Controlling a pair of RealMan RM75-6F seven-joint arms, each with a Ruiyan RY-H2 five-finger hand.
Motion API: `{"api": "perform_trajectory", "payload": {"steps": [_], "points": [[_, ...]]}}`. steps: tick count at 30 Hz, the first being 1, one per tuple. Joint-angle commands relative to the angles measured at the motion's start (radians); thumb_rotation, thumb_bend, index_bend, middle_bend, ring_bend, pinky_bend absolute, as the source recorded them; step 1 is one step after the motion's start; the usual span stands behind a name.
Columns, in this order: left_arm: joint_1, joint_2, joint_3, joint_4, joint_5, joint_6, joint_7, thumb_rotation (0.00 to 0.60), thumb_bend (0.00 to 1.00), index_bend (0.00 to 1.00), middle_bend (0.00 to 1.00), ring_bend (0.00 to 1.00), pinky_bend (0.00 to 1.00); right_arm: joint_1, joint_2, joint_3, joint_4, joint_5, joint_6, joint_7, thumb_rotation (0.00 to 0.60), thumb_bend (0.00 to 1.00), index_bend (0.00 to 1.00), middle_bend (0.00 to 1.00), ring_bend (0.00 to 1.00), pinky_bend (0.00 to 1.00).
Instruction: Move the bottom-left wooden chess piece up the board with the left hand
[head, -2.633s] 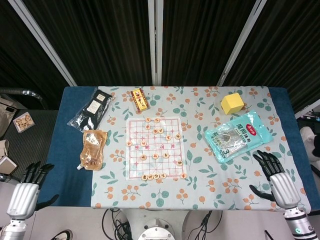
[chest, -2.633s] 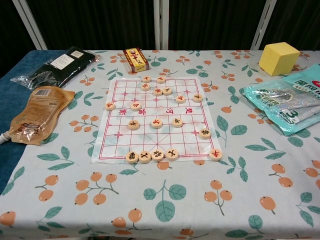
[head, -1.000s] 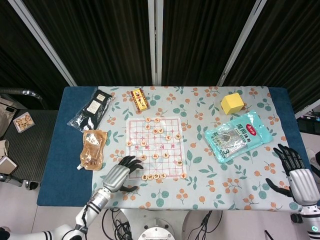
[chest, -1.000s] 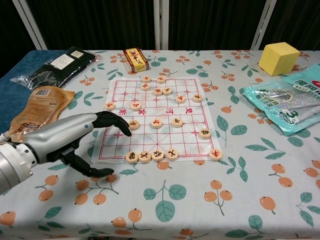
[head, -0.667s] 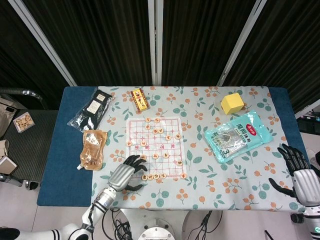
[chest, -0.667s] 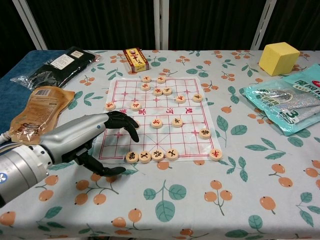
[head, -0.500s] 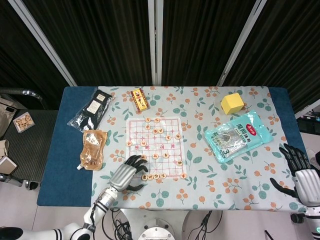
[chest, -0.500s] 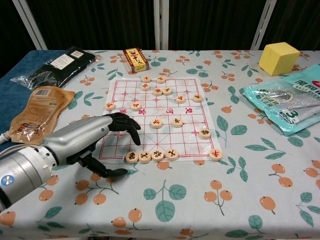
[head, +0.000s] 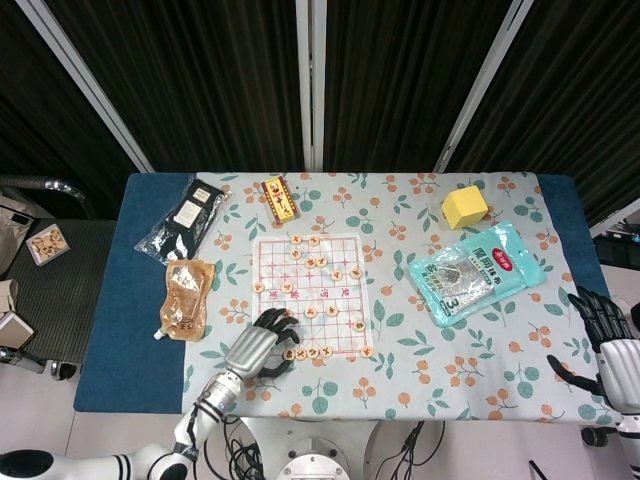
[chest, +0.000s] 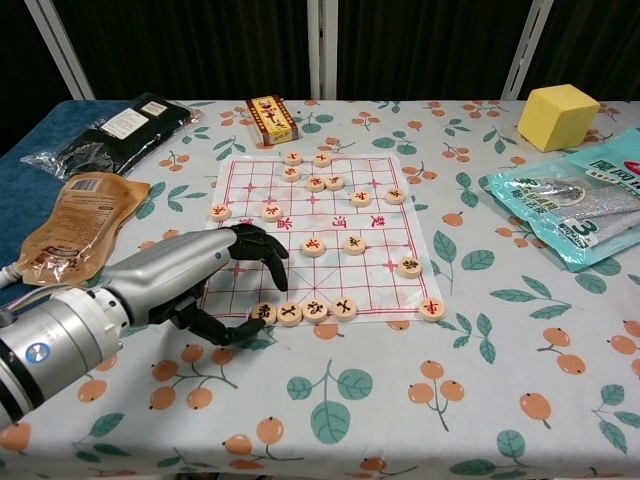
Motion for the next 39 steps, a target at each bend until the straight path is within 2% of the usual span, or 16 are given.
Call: {"api": "perform_trajectory", "payload": {"steps": [1, 9, 24, 32, 39], "points": [[-0.003, 0.0, 0.005, 0.004, -0.009, -0.005, 0.012, 0.6, 0.35, 0.38, 0.16, 0.0, 0.07, -0.001, 0.0, 0.001, 0.002, 0.0, 0.001, 0.003, 0.6, 0.15, 0.0, 0.0, 0.0, 0.0], [-0.01, -0.008, 0.006, 0.018, -0.021, -0.006, 0.022, 0.6, 0.34, 0.39, 0.16, 0.0, 0.07, -0.004, -0.003, 0.002, 0.008, 0.002, 0.002, 0.007, 0.6, 0.15, 0.0, 0.0, 0.0, 0.0], [-0.009, -0.015, 0.012, 0.029, -0.017, 0.02, 0.005, 0.6, 0.35, 0.5, 0.17, 0.0, 0.07, -0.004, -0.005, 0.004, 0.006, 0.002, -0.005, 0.003, 0.6, 0.15, 0.0, 0.0, 0.0, 0.0], [0.015, 0.042, 0.0, -0.014, -0.007, 0.089, -0.001, 0.6, 0.35, 0.51, 0.18, 0.01, 0.08, -0.004, -0.003, 0.005, 0.002, 0.002, -0.006, -0.001, 0.6, 0.15, 0.0, 0.0, 0.0, 0.0], [0.042, 0.088, -0.007, 0.014, -0.043, 0.107, -0.018, 0.6, 0.35, 0.51, 0.18, 0.01, 0.08, 0.0, -0.005, 0.002, -0.01, -0.007, -0.009, -0.016, 0.6, 0.16, 0.0, 0.0, 0.0, 0.0]]}}
